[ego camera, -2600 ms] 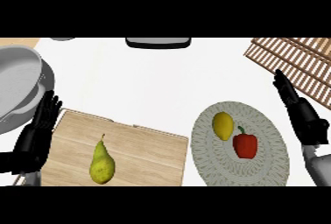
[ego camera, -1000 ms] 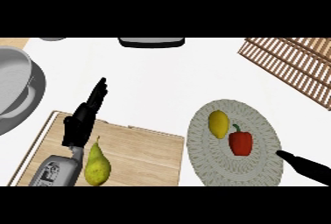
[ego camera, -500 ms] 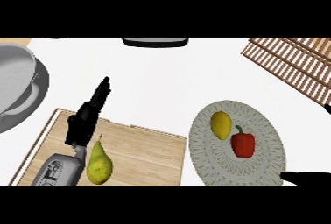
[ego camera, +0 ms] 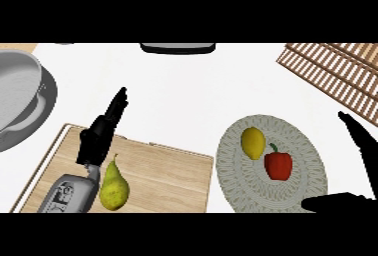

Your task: Pick the bell pepper from the placemat and place it in the tiered shelf

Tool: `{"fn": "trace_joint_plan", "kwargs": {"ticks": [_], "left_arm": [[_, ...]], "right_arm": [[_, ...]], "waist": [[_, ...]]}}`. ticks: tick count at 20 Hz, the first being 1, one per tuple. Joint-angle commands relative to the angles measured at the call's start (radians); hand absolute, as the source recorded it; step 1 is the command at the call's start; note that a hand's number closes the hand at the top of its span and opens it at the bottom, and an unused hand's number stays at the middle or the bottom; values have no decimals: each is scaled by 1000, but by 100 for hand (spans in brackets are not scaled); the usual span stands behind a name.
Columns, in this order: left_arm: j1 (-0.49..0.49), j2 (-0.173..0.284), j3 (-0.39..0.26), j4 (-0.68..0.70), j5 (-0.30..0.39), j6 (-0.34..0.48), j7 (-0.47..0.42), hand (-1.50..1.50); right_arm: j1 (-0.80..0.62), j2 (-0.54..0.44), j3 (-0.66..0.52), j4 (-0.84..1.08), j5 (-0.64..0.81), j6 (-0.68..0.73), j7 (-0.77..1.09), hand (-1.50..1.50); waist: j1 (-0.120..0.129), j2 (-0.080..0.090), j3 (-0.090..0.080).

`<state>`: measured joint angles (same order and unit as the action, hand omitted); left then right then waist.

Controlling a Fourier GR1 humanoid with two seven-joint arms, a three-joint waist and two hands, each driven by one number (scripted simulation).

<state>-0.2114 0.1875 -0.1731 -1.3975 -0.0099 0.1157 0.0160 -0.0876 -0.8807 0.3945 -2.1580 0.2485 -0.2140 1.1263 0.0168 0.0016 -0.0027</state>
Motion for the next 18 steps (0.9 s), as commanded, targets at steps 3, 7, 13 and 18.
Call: {"fn": "trace_joint_plan", "kwargs": {"ticks": [3, 7, 13, 18], "left_arm": [[17, 24, 19, -62, 7, -34, 32, 0], [29, 11, 30, -25, 0, -29, -11, 0], [4, 1, 47, 18, -4, -36, -16, 0], [7, 10, 50, -59, -12, -37, 34, 0]], "right_arm": [[-126, 130, 87, 24, 114, 64, 234, -150], [-87, 176, 121, -28, 235, 64, 283, -150], [-135, 266, 105, 54, 262, 124, 269, -150], [-160, 349, 74, 138, 288, 140, 229, -150]], "waist": [[-3, -2, 1], [-17, -4, 1], [-16, -2, 1], [-11, -2, 2]]}}
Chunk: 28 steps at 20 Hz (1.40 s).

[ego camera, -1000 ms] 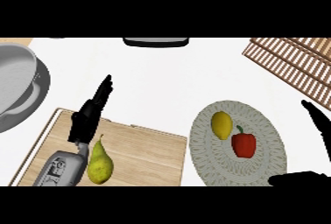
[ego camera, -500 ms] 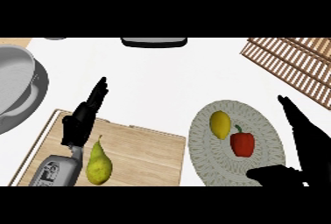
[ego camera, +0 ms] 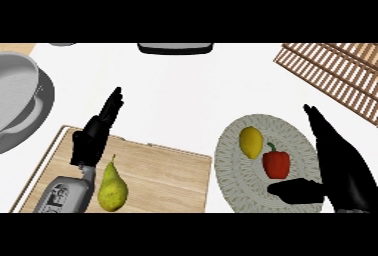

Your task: Pick the bell pepper from the placemat and place it in the tiered shelf

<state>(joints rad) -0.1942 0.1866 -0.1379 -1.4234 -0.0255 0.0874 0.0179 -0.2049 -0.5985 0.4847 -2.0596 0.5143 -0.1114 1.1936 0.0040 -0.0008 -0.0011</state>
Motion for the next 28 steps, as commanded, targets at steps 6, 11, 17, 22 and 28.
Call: {"fn": "trace_joint_plan", "kwargs": {"ticks": [6, 11, 17, 22, 28], "left_arm": [[-47, -47, -22, 39, -45, 25, 25, 0], [30, -17, 12, 19, -12, -22, -31, 0], [55, -35, -4, -38, -36, -8, -12, 0], [-31, 2, 70, 74, -13, -56, -52, 0], [9, -82, 1, 1, -72, 12, -5, 0]], "right_arm": [[-60, 147, -4, 138, 77, 67, 155, -150], [-32, 186, -27, 96, 107, 128, 169, -150], [-20, 224, -82, 166, 131, 166, 105, -150], [9, 258, -96, 178, 167, 195, 71, -150], [83, 317, -93, 227, 262, 163, 3, -150]], "waist": [[0, 3, 0], [-1, 0, 0], [2, 0, 1], [-7, 2, 0], [-4, 0, 1]]}}
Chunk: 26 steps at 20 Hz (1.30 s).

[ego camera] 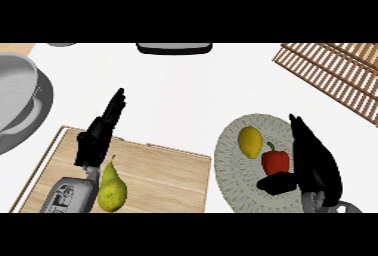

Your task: Pick the bell pepper from the placemat and place it in the tiered shelf

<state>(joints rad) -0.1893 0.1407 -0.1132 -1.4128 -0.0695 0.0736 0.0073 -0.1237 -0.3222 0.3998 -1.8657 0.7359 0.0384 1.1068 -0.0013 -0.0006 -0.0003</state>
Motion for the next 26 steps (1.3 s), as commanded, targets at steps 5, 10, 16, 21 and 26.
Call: {"fn": "trace_joint_plan", "kwargs": {"ticks": [5, 10, 16, 21, 26], "left_arm": [[47, 63, 51, -66, 34, -76, 14, 0], [4, -17, 22, 13, -29, -23, -7, 0], [-10, -41, 49, 33, -38, -31, -17, 0], [48, -32, 38, -60, -50, -51, 19, 0], [70, -46, 27, -112, -51, -55, 58, 0]], "right_arm": [[-32, 95, -39, 90, 72, 43, 77, -150], [33, 71, -115, 95, 45, 80, -32, -150], [18, 168, -110, 150, 116, 73, -55, -150], [86, 117, -175, 117, 77, 114, -129, -150], [73, 151, -74, 116, 159, 162, -99, 150]], "waist": [[6, 0, 0], [-2, 0, 0], [0, 1, 0], [0, 0, 0], [2, -1, 0]]}}
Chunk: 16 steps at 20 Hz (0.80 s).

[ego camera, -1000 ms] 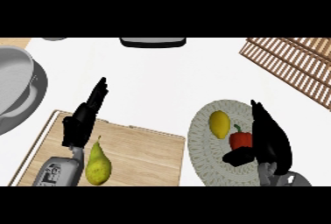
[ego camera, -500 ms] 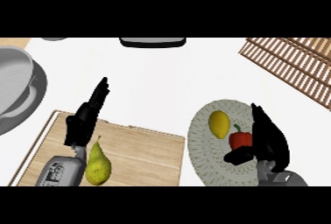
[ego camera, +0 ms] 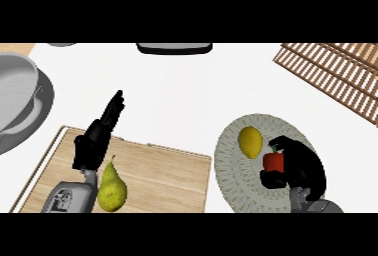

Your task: Pick the bell pepper from the placemat and place it in the tiered shelf

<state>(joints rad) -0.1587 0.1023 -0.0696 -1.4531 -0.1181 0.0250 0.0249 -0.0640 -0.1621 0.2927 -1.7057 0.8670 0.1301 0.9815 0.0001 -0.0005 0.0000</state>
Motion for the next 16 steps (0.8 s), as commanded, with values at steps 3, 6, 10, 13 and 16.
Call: {"fn": "trace_joint_plan", "kwargs": {"ticks": [3, 6, 10, 13, 16], "left_arm": [[-12, -16, 14, 61, -23, 11, -52, 0], [-21, -19, 8, 11, -13, -7, 15, 0], [-54, -39, -28, 35, -9, -32, -5, 0], [-38, -45, -44, 17, -24, -23, -14, 0], [-82, -20, -22, 46, -19, -39, -11, 0]], "right_arm": [[37, -20, 31, 67, 87, -40, -100, 150], [-123, 83, -6, 151, 122, -35, 13, 150], [-457, 158, -142, 369, 119, -93, 250, 150], [-575, 160, -213, 501, 136, -185, 296, 150], [-703, 161, -216, 628, 138, -261, 314, 150]], "waist": [[-2, 1, 0], [4, 1, 0], [65, 18, 0], [89, 21, 0], [86, 23, 0]]}}
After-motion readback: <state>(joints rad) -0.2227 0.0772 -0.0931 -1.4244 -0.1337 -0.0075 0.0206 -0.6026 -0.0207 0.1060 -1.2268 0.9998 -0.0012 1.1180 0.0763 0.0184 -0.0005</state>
